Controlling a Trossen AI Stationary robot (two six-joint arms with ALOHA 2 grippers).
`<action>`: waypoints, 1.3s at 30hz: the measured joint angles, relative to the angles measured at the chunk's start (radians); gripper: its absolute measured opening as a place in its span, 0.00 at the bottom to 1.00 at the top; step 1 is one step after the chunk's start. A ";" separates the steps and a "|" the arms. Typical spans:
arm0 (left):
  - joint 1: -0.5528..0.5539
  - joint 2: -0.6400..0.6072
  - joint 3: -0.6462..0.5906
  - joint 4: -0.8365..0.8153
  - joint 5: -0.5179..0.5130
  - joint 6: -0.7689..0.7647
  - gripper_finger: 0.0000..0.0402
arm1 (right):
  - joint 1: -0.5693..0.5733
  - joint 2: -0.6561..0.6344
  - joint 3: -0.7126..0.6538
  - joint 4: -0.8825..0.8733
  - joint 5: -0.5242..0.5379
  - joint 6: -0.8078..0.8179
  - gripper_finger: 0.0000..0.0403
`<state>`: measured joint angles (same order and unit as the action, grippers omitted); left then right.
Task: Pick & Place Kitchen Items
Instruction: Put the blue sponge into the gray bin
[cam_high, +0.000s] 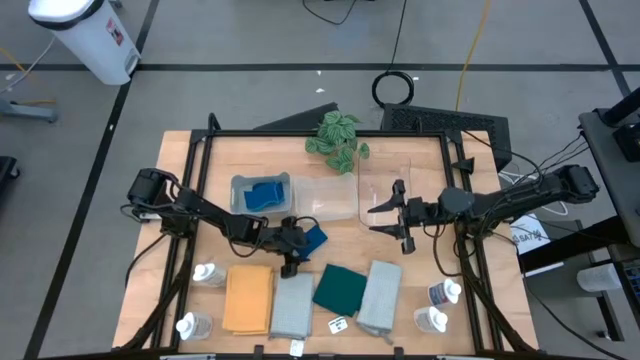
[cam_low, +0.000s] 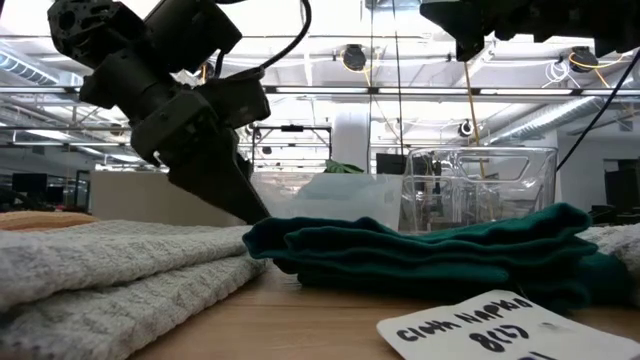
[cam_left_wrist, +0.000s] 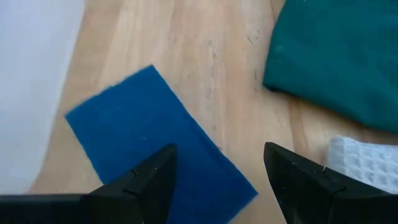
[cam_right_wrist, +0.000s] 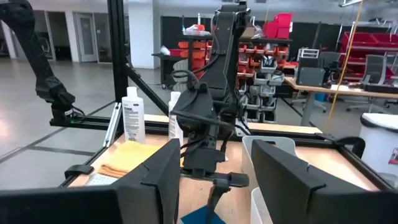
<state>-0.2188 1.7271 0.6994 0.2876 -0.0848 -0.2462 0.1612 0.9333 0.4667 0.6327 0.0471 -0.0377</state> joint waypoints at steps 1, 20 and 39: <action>0.000 0.000 0.000 -0.005 0.003 -0.014 0.61 | 0.000 0.000 0.000 0.000 0.000 -0.004 0.42; -0.093 -0.041 0.000 -0.107 0.196 0.058 0.61 | 0.000 0.000 0.000 0.015 0.000 -0.046 0.42; -0.075 -0.034 -0.001 -0.149 -0.056 -0.142 0.61 | -0.003 0.000 0.000 0.029 0.003 -0.065 0.42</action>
<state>-0.2936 1.6930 0.6987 0.1389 -0.1407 -0.3882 0.1585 0.9337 0.4667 0.6614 0.0498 -0.1024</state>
